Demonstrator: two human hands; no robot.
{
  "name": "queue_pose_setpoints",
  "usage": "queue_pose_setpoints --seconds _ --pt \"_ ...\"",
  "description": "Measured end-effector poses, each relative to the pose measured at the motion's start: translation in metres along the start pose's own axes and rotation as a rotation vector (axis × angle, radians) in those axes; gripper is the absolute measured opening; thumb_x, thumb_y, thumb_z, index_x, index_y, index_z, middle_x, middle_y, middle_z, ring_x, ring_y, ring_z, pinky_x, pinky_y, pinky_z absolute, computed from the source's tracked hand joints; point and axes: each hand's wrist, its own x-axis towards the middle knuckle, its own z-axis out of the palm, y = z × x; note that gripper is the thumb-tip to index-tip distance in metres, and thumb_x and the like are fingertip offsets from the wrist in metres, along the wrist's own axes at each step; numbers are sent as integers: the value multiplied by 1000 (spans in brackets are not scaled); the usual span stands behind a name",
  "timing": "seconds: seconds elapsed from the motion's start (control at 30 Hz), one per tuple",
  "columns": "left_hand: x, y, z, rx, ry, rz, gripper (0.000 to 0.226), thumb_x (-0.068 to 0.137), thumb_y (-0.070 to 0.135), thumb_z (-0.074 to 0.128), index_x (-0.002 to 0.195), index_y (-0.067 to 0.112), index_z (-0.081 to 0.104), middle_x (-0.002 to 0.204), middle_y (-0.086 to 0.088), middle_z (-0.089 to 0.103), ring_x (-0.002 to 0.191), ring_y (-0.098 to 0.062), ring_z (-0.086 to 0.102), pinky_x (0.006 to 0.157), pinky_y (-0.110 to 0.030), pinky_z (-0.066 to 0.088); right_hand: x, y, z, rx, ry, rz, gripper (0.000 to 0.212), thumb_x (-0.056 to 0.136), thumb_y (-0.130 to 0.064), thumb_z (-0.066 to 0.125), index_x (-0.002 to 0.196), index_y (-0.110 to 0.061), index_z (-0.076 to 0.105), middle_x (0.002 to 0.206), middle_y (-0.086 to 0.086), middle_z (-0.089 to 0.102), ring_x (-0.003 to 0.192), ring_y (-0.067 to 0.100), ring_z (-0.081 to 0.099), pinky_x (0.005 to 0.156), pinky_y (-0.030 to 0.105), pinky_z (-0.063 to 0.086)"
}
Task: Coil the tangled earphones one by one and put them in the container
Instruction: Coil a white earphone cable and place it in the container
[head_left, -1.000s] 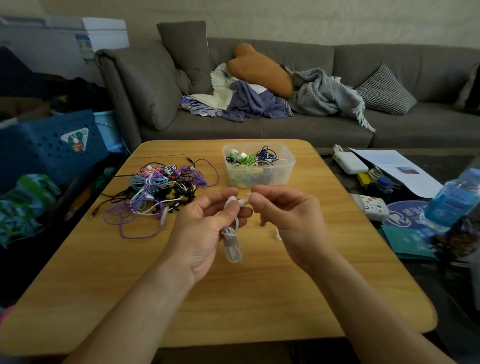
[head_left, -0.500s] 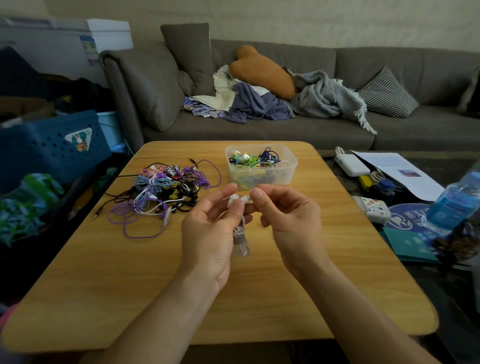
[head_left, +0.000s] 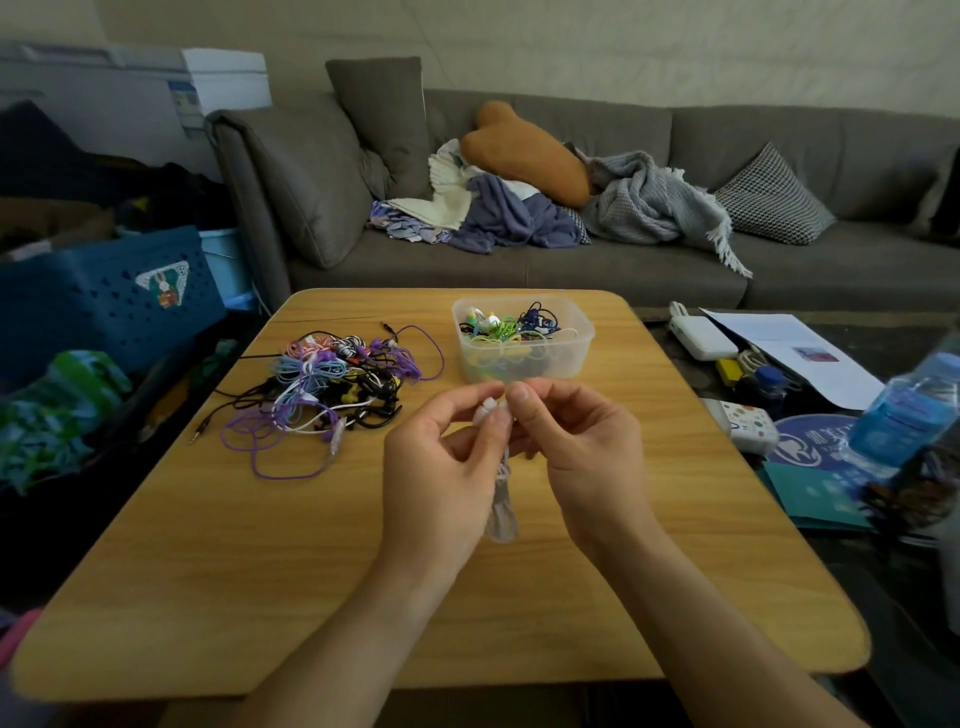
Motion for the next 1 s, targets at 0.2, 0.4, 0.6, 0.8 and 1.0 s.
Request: queue_pose_setpoints --seconds 0.2,0.4,0.6,0.8,1.0 --pt "1 -1 -3 91 -34 40 12 93 1 59 100 8 65 81 -6 73 66 -16 71 61 -20 54 0 5 0 -64 12 -3 11 81 -10 75 86 -1 70 73 7 70 55 6 58 51 24 51" --pt "2 -6 -3 82 -16 59 10 94 2 58 102 7 63 79 -8 71 67 -18 70 64 -26 57 2 3 -4 -229 24 -58 16 74 -27 79 82 -15 73 79 4 74 66 7 63 62 26 48" --pt "2 -5 -3 96 -28 52 12 93 2 59 104 5 64 81 -9 71 67 -16 71 63 -24 56 2 3 -5 -303 63 -97 7 80 -16 80 79 -18 73 76 0 74 69 5 64 62 21 49" --pt "0 -5 -4 98 -24 52 12 94 2 59 104 4 64 81 -10 71 66 -16 71 61 -23 55 1 2 -6 -362 47 -107 6 80 -18 80 80 -18 74 72 -7 72 68 0 63 64 10 45" --pt "-1 -7 -7 170 -10 72 14 93 3 60 104 9 65 84 -4 72 71 -13 72 67 -26 58 1 0 -6 -365 -10 -52 9 81 -19 79 84 -12 77 76 -1 75 65 5 64 68 39 54"
